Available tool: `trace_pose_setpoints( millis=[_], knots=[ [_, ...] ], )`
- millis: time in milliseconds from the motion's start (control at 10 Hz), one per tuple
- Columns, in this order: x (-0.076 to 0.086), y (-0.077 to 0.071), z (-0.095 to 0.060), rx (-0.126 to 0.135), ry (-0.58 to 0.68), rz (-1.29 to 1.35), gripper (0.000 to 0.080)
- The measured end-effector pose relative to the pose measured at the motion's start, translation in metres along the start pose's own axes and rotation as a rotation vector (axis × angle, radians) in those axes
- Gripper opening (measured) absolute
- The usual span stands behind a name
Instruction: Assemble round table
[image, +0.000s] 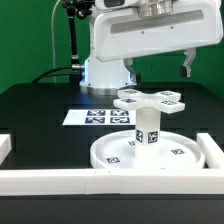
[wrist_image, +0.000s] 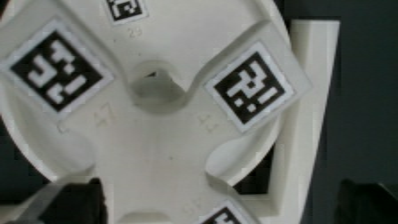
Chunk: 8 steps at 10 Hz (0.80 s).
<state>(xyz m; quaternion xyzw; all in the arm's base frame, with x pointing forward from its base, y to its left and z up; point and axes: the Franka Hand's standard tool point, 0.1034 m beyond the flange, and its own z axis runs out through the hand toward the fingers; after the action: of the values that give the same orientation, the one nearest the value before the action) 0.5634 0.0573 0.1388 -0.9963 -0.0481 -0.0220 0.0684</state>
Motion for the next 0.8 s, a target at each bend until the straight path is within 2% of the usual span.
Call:
trace_pose_setpoints(
  millis=[400, 500, 800],
  knots=[
    [0.0, 0.0024, 0.0001, -0.005, 0.0, -0.27, 0.0649],
    [0.0019, 0.0023, 0.0003, -0.021, 0.005, -0.407, 0.0649],
    [0.007, 0.0041, 0.0027, -0.034, -0.008, -0.688, 0.0649]
  ],
)
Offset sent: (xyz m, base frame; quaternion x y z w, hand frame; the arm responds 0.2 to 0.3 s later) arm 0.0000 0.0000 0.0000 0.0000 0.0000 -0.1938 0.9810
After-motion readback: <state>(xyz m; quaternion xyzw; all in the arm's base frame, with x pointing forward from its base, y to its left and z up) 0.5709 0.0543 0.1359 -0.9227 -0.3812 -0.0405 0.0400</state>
